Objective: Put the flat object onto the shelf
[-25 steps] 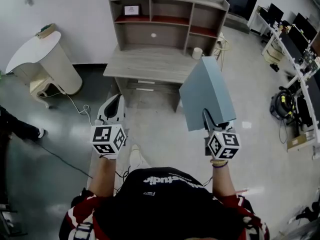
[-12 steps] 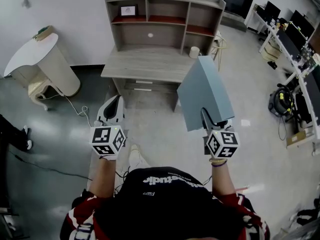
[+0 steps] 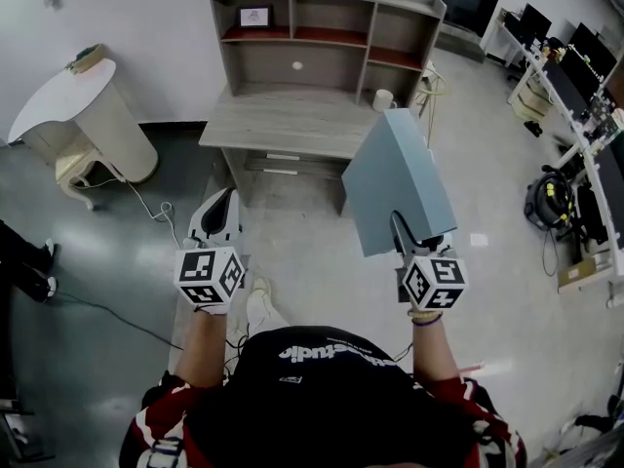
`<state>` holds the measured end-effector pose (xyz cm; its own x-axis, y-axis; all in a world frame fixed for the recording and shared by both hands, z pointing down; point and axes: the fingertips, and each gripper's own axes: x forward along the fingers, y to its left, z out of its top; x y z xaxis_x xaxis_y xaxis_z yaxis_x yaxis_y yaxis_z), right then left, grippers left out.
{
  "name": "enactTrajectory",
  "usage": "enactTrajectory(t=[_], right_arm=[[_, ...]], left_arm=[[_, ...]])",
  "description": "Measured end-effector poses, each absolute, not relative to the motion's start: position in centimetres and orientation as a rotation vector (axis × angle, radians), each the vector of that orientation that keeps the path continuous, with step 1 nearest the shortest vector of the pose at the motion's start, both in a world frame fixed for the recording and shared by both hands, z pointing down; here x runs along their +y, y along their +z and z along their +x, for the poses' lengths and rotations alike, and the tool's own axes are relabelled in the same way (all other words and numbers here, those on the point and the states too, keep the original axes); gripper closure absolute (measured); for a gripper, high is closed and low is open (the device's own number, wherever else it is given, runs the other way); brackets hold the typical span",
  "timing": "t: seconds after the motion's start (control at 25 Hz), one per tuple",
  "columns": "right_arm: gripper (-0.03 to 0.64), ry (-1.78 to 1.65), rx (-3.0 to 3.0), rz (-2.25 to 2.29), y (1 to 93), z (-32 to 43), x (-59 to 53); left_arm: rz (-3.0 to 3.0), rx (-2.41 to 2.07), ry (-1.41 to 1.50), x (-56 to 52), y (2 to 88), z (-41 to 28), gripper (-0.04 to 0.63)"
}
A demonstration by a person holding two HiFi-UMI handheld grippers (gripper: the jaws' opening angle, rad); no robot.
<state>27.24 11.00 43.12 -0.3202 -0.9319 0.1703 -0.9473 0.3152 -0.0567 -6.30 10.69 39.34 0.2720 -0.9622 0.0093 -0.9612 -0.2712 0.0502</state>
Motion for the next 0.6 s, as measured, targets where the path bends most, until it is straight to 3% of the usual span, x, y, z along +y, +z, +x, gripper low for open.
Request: enactTrajectory(t=[0.6], right_arm=[[0.347,0.224,-2.444,1.776,42.8,25.1,8.7]], left_arm=[[2.452,-1.881,-0.022,8.6,39.5,-9.0,0.589]])
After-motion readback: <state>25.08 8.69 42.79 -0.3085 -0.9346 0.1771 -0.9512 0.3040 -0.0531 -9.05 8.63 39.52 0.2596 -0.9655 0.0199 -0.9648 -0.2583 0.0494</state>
